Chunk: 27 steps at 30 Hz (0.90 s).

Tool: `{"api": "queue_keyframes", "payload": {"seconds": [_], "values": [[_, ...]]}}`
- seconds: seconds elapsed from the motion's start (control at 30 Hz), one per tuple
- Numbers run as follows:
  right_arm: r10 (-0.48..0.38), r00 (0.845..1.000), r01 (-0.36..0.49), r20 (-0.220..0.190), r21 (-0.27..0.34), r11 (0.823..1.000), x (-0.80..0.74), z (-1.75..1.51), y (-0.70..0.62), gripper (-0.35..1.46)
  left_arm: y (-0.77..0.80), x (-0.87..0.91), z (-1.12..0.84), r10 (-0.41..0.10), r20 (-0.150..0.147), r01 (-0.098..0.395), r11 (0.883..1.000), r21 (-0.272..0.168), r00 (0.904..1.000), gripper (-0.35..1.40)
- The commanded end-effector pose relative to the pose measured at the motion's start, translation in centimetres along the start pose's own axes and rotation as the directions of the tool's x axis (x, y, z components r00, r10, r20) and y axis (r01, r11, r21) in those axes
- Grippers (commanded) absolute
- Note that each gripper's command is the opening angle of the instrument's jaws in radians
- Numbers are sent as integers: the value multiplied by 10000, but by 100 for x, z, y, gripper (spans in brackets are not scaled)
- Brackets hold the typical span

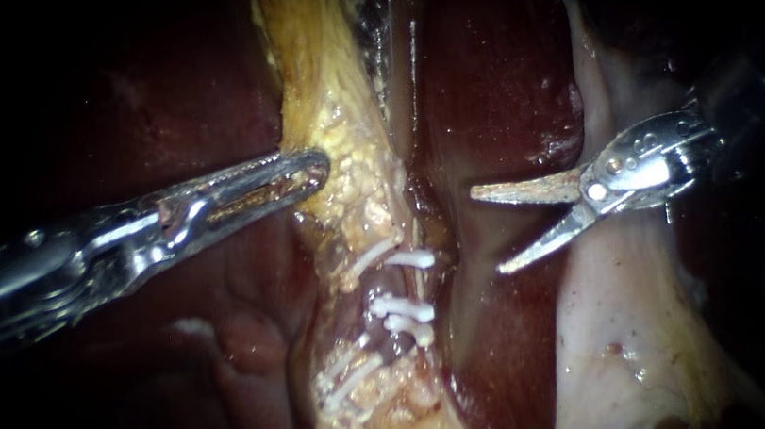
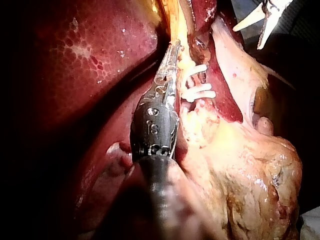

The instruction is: Go to the cutting position right tube

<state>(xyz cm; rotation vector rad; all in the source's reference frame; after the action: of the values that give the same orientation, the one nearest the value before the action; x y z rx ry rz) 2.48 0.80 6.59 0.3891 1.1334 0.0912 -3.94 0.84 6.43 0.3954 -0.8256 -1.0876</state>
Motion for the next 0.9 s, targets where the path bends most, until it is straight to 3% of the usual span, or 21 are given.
{"api": "queue_keyframes", "payload": {"seconds": [0.03, 0.1, 0.27, 0.4, 0.53, 0.6, 0.7, 0.9], "values": [[2, 10000, -2, -4, -3, 10000, 0, 0, 0, 143, 0, 0, -1, 2, 1, -2, 10000, 5, 10000, -35], [-8, 10000, 8, -12, 23, 10000, -1, 1, -1, 143, 0, 0, -4, 7, -9, -7, 10000, 25, 10000, -35], [1061, 9943, -1054, -98, 507, 9931, -13, 11, -8, 143, 1, -7, -28, -13, -38, 13, 10000, -1, 10000, -35], [1844, 9819, -1876, 423, 923, 9779, -28, 28, -18, 138, 3, -19, -59, -74, 92, 74, 9999, -93, 9999, -35], [2542, 9621, -2659, 992, 1322, 9549, -46, 44, -26, 125, 4, -32, -86, -146, 349, 152, 9997, -175, 9993, -35], [3279, 9350, -3463, 1354, 1478, 9264, -57, 52, -31, 116, 3, -37, -97, -183, 454, 192, 9996, -183, 9988, -35], [3562, 9216, -3797, 1543, 1677, 9098, -66, 62, -35, 101, 1, -41, -107, -215, 536, 227, 9995, -207, 9983, -35], [3967, 9021, -4248, 1700, 1880, 8855, -73, 80, -37, 98, -2, -44, -117, -247, 608, 259, 9995, -192, 9978, -35]]}}
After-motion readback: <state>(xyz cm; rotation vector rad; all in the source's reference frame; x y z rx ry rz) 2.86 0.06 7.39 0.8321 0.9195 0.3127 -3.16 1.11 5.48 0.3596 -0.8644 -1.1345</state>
